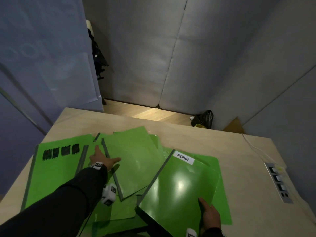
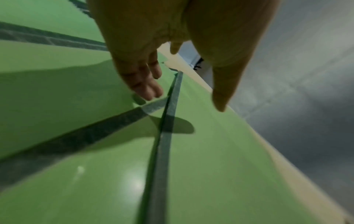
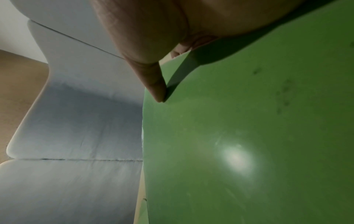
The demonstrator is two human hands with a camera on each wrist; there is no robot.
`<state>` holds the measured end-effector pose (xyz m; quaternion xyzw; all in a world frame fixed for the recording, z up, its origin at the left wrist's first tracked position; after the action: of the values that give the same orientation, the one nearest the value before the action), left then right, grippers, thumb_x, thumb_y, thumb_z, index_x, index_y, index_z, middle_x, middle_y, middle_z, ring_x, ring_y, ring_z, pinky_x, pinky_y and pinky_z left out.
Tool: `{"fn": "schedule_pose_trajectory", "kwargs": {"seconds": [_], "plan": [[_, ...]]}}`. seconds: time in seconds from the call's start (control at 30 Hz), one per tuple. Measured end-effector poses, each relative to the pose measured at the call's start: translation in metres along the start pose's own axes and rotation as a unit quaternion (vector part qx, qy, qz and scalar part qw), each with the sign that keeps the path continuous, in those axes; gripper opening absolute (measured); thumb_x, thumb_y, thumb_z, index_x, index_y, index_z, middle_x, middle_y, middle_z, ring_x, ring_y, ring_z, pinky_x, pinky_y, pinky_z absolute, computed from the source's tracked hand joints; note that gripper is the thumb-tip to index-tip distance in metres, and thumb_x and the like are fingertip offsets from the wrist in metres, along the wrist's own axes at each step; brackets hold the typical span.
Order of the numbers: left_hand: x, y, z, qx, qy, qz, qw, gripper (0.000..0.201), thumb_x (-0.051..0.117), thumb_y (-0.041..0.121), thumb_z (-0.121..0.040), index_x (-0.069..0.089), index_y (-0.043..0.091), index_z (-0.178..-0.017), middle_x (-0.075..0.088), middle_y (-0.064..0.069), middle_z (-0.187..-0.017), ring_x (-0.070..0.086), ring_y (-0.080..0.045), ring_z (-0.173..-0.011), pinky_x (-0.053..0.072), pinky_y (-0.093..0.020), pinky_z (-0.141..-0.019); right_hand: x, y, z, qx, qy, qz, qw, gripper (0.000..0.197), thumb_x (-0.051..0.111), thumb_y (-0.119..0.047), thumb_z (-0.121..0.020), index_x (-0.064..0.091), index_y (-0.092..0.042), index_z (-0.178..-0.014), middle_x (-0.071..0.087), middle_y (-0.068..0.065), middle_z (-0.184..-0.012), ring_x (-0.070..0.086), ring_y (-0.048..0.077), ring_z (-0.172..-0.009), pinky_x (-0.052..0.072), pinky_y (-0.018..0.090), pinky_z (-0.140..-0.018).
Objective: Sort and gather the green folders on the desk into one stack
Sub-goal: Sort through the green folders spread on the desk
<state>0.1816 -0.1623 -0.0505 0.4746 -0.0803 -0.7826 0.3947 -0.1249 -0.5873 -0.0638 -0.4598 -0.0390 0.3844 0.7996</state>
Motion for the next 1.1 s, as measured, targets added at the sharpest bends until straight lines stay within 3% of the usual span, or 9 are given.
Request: {"fn": "schedule_pose_trajectory", "kwargs": {"seconds": [0.13,0.3,0.47,0.53,0.6,0.73,0.93,1.07,1.1], "plan": [[0.031,0.014,0.015,0.073,-0.031,-0.21,0.975,0.149,0.08,0.073,-0.052,-0.01,0.019,-0.157,0.028,-0.022,-0.153,0.039,-0.042,-0.136,0.046,-0.051,-0.105,0.009,-0.002,-0.008,0.0,0.0,0.0,1.0,0.042,0.065,-0.018,-0.093,0.06,0.01,-0.123,0.063,0.021,-0.123,0.058,0.034,-0.108,0.041,0.045,-0.106],[0.051,0.035,0.021,0.167,-0.027,-0.314,0.934,0.143,0.084,0.064,-0.055,-0.012,0.032,-0.156,0.03,-0.012,-0.153,0.038,-0.035,-0.134,0.045,-0.053,-0.1,0.026,0.001,-0.016,0.016,-0.002,-0.036,0.999,0.096,0.08,-0.031,-0.078,0.027,0.003,-0.15,0.038,0.023,-0.154,0.039,0.04,-0.14,0.028,0.055,-0.118],[0.074,0.058,0.033,0.246,-0.084,-0.357,0.897,0.128,0.09,0.038,-0.063,0.004,0.032,-0.158,0.02,-0.016,-0.162,0.03,-0.038,-0.144,0.043,-0.052,-0.11,0.045,0.007,-0.022,0.062,-0.05,-0.032,0.996,0.065,0.071,-0.013,-0.088,0.04,0.008,-0.141,0.054,0.017,-0.137,0.051,0.038,-0.127,0.034,0.053,-0.113],[0.073,0.05,0.036,0.219,-0.087,-0.34,0.911,0.124,0.091,0.032,-0.064,0.01,0.032,-0.158,0.017,-0.019,-0.161,0.029,-0.04,-0.143,0.044,-0.049,-0.109,0.058,-0.001,-0.02,0.045,-0.091,0.022,0.995,0.024,0.069,-0.014,-0.09,0.063,-0.002,-0.11,0.065,0.02,-0.125,0.065,0.034,-0.1,0.05,0.052,-0.098],[0.064,0.037,0.034,0.184,-0.079,-0.3,0.933,0.124,0.091,0.029,-0.063,0.01,0.033,-0.157,0.024,-0.02,-0.154,0.039,-0.038,-0.135,0.049,-0.046,-0.104,0.074,-0.008,-0.018,0.028,-0.124,0.042,0.991,0.01,0.068,-0.016,-0.091,0.065,-0.01,-0.098,0.069,0.025,-0.118,0.069,0.034,-0.094,0.055,0.051,-0.092],[0.06,0.026,0.039,0.213,-0.088,-0.279,0.932,0.119,0.086,0.015,-0.071,0.007,0.032,-0.158,0.034,-0.02,-0.148,0.058,-0.029,-0.118,0.055,-0.034,-0.095,0.107,-0.007,-0.016,0.081,-0.152,-0.02,0.985,0.051,0.059,-0.007,-0.094,0.042,-0.002,-0.142,0.049,0.016,-0.147,0.045,0.037,-0.137,0.028,0.055,-0.116],[0.068,0.021,0.062,0.252,-0.138,-0.207,0.935,0.107,0.072,-0.002,-0.076,0.011,0.029,-0.158,0.025,-0.012,-0.16,0.041,-0.031,-0.139,0.046,-0.036,-0.108,0.143,-0.027,-0.018,0.09,-0.196,-0.033,0.976,0.069,0.055,0.003,-0.093,0.026,-0.008,-0.154,0.031,0.018,-0.158,0.035,0.038,-0.143,0.021,0.054,-0.118],[0.075,0.005,0.074,0.151,-0.255,0.055,0.953,0.1,0.063,-0.008,-0.084,0.008,0.028,-0.159,0.03,-0.007,-0.161,0.063,-0.015,-0.09,0.056,-0.024,-0.066,0.141,-0.018,-0.009,0.067,-0.17,-0.024,0.983,0.074,0.065,-0.006,-0.082,0.035,-0.021,-0.148,0.03,0.013,-0.159,0.038,0.04,-0.14,0.029,0.06,-0.112],[0.076,0.002,0.075,0.119,-0.269,0.104,0.95,0.099,0.065,-0.005,-0.085,0.008,0.029,-0.159,0.033,-0.006,-0.16,0.062,-0.016,-0.093,0.057,-0.029,-0.068,0.136,-0.015,-0.009,0.055,-0.151,-0.013,0.987,0.076,0.065,-0.006,-0.083,0.033,-0.025,-0.149,0.028,0.011,-0.16,0.037,0.041,-0.14,0.03,0.061,-0.111]]}}
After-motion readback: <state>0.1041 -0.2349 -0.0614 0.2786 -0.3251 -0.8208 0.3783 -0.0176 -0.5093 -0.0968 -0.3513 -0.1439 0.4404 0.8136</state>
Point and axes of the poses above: each hand's wrist, its own z-axis away from the middle knuckle, its own x-axis out of the palm, y = z × x, the point moved 10 cm from there along -z, towards the middle knuckle
